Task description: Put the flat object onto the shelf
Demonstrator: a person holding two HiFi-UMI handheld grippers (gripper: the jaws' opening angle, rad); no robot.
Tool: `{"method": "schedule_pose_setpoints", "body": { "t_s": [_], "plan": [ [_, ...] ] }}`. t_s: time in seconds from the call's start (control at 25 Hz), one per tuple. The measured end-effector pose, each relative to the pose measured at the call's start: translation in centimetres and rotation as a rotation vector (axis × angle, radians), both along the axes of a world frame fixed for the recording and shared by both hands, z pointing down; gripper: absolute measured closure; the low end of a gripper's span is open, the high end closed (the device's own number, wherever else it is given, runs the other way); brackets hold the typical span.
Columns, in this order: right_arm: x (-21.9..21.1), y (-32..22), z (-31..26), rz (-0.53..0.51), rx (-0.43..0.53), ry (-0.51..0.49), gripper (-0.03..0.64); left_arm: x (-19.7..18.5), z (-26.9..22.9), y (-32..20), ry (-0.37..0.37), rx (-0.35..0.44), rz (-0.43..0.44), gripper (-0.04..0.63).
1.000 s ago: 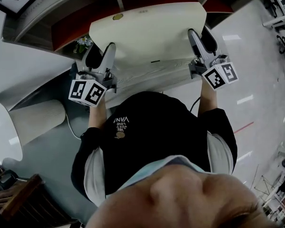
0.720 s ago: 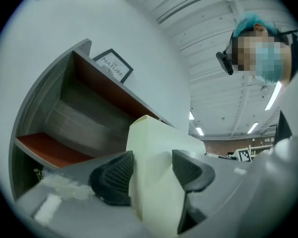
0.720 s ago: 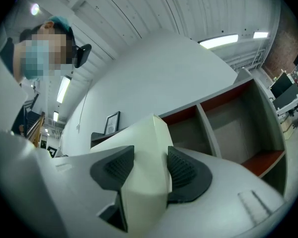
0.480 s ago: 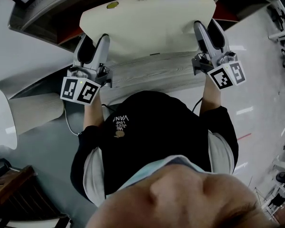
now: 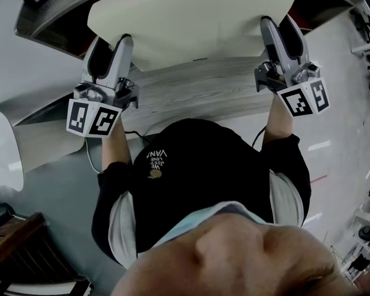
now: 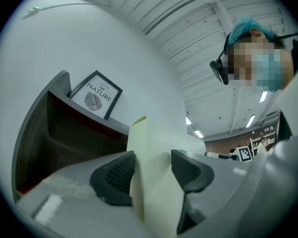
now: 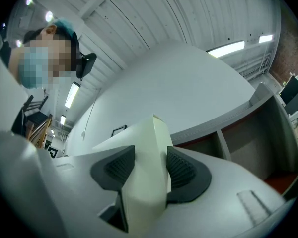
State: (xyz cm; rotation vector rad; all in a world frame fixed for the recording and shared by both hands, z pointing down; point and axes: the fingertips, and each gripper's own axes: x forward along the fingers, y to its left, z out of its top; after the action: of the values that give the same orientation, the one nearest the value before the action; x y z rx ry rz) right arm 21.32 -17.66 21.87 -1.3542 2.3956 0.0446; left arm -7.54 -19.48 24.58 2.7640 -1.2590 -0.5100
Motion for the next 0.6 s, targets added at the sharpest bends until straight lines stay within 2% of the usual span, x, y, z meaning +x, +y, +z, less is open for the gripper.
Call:
{"method": "schedule_pose_setpoints", "body": {
  "t_s": [0.36,0.6],
  "plan": [
    [-1.1,-0.8,-6.3,-0.007,0.076,-0.011,0.428,-1.2,-7.4,-0.4,-0.041,0.115,-0.007,0.360],
    [-1.3,-0.8,-7.7,-0.007,0.130,0.011,0.430,-1.2,-8.5,-0.3,-0.065,0.147,-0.002,0.362]
  ]
}}
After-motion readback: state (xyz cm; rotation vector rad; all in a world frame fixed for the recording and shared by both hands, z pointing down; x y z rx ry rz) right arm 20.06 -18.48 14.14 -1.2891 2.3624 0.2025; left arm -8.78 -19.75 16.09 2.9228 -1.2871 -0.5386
